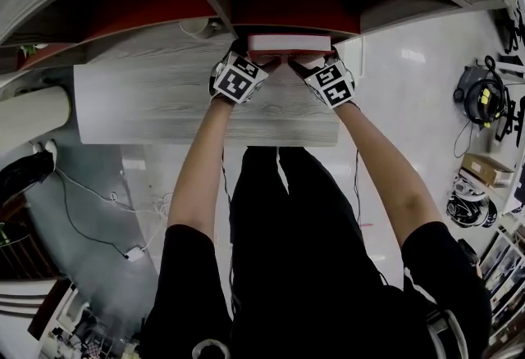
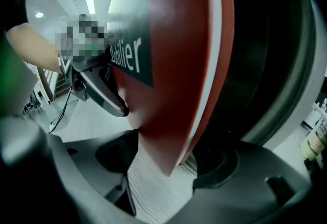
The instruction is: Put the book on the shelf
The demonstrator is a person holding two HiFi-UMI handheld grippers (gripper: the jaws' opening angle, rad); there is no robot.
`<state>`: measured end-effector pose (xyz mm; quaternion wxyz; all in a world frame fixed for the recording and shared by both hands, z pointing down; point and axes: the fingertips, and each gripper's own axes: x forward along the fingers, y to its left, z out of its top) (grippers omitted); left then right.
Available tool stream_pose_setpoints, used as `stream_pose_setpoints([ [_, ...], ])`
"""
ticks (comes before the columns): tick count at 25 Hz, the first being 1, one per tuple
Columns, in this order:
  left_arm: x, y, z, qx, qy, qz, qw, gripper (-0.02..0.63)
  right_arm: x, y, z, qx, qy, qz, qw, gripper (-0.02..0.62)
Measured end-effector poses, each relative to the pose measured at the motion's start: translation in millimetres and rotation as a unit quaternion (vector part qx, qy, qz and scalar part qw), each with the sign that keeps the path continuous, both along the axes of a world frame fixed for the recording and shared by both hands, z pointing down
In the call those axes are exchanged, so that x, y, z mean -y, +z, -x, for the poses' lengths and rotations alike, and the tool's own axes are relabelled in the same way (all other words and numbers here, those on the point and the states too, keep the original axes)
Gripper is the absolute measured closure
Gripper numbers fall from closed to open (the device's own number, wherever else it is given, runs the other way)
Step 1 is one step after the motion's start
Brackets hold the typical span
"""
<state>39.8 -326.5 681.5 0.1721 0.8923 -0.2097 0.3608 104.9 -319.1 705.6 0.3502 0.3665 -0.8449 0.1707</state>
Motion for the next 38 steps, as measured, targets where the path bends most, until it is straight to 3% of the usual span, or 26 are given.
stream_pose_setpoints([
  [22,11,3,25,-0.042,-0.081,0.024,0.9955,0.304,24,18,19,0.003,-0.012,-0.001,1.0,0.241],
  [38,13,-2,53,-0.059,-0.162,0.01,0.985,0.313,26,28,18,0.022,0.027,0.019,0.999,0.262],
])
